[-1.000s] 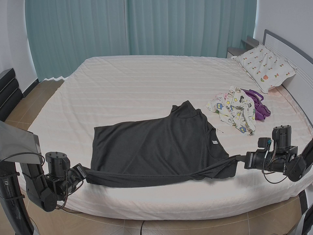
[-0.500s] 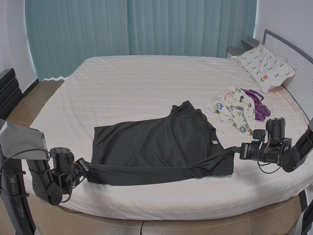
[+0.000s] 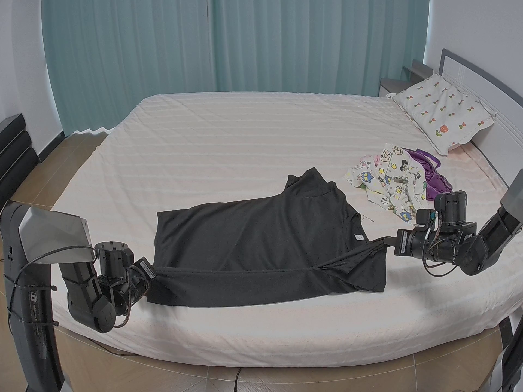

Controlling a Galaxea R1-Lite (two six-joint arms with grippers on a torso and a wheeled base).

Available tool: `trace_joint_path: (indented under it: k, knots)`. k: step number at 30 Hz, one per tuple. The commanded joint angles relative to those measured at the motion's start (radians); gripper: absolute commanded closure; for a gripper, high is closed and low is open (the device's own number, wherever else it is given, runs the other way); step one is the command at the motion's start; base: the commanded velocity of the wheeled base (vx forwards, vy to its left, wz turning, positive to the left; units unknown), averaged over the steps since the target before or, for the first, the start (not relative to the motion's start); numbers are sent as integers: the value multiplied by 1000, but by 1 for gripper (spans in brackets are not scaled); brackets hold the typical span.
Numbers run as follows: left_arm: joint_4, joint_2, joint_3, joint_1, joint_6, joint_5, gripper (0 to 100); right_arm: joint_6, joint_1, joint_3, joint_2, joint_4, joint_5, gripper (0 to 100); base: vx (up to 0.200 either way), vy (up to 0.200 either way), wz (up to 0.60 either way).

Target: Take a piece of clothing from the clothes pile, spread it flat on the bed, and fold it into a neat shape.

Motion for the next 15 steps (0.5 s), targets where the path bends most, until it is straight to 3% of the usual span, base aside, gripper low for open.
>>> trace_joint_path:
  k: [1, 15]
  knots:
    - [0, 37, -33, 2, 2, 2, 100, 1, -6, -34, 45, 0, -1, 100, 0, 0, 0]
    - [99, 92, -176, 0, 3, 10, 100, 1, -11, -146, 152, 9, -12, 100, 0, 0, 0]
